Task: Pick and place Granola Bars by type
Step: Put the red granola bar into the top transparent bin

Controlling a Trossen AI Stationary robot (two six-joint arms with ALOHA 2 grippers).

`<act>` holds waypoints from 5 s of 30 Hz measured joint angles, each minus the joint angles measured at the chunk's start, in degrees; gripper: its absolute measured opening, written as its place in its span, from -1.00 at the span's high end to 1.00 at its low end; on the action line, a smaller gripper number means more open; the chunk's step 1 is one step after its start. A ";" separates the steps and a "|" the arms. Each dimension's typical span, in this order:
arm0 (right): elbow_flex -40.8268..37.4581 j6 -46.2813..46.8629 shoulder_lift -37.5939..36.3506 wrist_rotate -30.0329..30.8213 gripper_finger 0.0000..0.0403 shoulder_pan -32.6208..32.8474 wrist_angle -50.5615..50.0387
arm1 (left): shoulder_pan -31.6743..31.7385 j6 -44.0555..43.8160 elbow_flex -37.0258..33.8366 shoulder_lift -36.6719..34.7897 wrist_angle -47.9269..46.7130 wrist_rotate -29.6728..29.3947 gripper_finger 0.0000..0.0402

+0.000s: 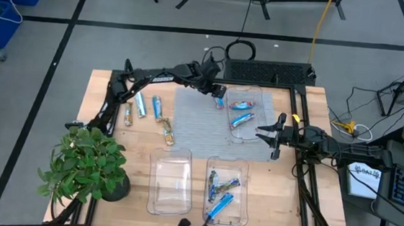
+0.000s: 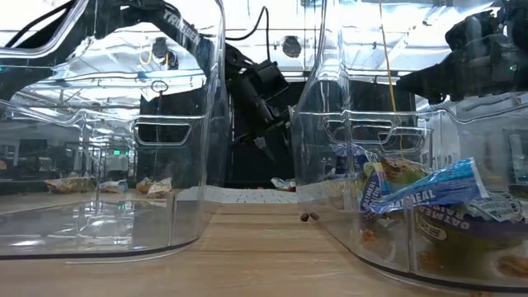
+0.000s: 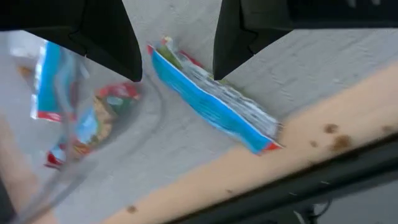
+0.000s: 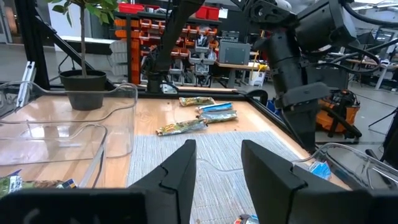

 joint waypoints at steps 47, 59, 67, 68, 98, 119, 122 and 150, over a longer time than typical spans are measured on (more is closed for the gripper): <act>-0.02 0.01 0.00 0.00 0.41 0.01 -0.01 | -1.10 17.80 0.26 2.92 3.18 17.44 1.00; -0.02 0.01 0.25 0.01 0.41 0.02 -0.06 | -5.14 35.86 -0.28 -3.81 26.42 5.99 1.00; -0.01 0.01 0.26 0.00 0.40 0.02 -0.03 | 0.74 29.28 -0.52 -3.58 36.83 5.16 1.00; -0.02 0.02 0.26 0.02 0.41 0.02 -0.03 | 1.76 28.04 -0.52 -3.58 38.44 5.75 1.00; -0.01 0.01 0.26 0.00 0.40 0.01 -0.03 | 9.19 28.43 -12.70 -15.40 8.53 7.09 1.00; -0.02 0.01 0.27 0.02 0.40 0.00 -0.03 | 1.86 26.24 -1.01 -4.57 -2.76 11.30 1.00; -0.02 0.01 0.28 0.01 0.41 0.01 0.10 | 0.60 30.79 -1.01 -4.72 -1.20 13.31 1.00; -0.02 0.00 0.28 0.00 0.40 0.00 -0.05 | 0.45 20.06 -70.02 -33.65 75.46 9.41 1.00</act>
